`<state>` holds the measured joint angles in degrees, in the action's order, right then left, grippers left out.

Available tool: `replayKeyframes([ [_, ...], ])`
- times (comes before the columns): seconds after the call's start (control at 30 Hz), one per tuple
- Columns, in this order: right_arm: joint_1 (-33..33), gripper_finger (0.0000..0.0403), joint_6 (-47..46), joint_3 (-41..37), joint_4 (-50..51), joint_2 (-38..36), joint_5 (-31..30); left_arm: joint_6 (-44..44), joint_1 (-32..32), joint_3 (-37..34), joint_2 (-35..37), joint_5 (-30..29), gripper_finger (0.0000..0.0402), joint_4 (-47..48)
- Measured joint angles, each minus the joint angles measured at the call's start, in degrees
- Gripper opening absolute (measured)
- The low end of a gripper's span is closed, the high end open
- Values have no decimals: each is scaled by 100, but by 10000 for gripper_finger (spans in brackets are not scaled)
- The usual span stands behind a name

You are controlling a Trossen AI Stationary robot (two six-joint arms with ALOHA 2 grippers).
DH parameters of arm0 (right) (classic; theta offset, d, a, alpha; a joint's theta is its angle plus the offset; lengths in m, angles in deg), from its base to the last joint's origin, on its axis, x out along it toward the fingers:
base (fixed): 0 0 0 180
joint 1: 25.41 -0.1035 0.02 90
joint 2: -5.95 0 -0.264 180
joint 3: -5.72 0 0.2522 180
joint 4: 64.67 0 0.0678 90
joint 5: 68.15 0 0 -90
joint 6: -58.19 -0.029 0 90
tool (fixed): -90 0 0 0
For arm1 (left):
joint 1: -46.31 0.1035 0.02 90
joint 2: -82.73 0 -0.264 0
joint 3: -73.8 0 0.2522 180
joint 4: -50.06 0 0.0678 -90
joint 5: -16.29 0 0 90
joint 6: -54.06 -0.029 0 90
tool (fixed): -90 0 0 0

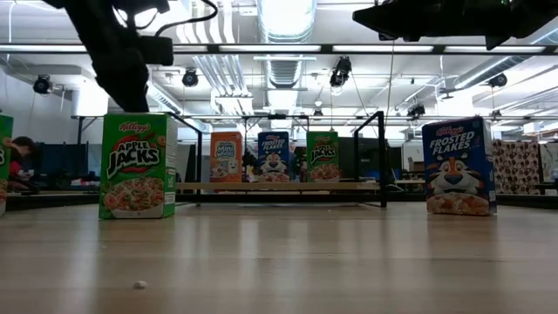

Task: Stack cereal on shelf
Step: Put the left blue cereal box on the shelf

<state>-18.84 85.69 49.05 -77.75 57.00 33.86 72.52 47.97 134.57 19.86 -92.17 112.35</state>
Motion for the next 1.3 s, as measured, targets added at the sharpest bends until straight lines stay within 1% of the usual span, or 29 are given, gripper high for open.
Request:
replayKeyframes([
  [0.07,0,9,3,0,1,0,2,-4,20,-145,78,4,236,-164],
  [0.23,0,9,2,0,-1,0,2,-68,34,-497,182,305,235,-524],
  [0.4,0,9,8,0,-1,0,2,-68,33,-717,181,306,232,-631],
  [0.5,0,9,3,0,-1,0,0,-86,32,-716,184,305,231,-647],
  [0.73,0,9,-93,0,91,0,-2,-435,32,-539,185,266,231,-656],
  [0.97,0,9,-249,0,283,0,-2,-476,32,-546,135,256,230,-658],
  [1.07,-1,9,-353,0,311,0,-2,-489,32,-548,105,255,213,-660],
  [1.23,0,9,-509,0,399,0,-2,-452,30,-551,96,256,151,-671],
  [1.3,-2,9,-545,0,398,0,-2,-404,30,-553,96,256,132,-673],
])
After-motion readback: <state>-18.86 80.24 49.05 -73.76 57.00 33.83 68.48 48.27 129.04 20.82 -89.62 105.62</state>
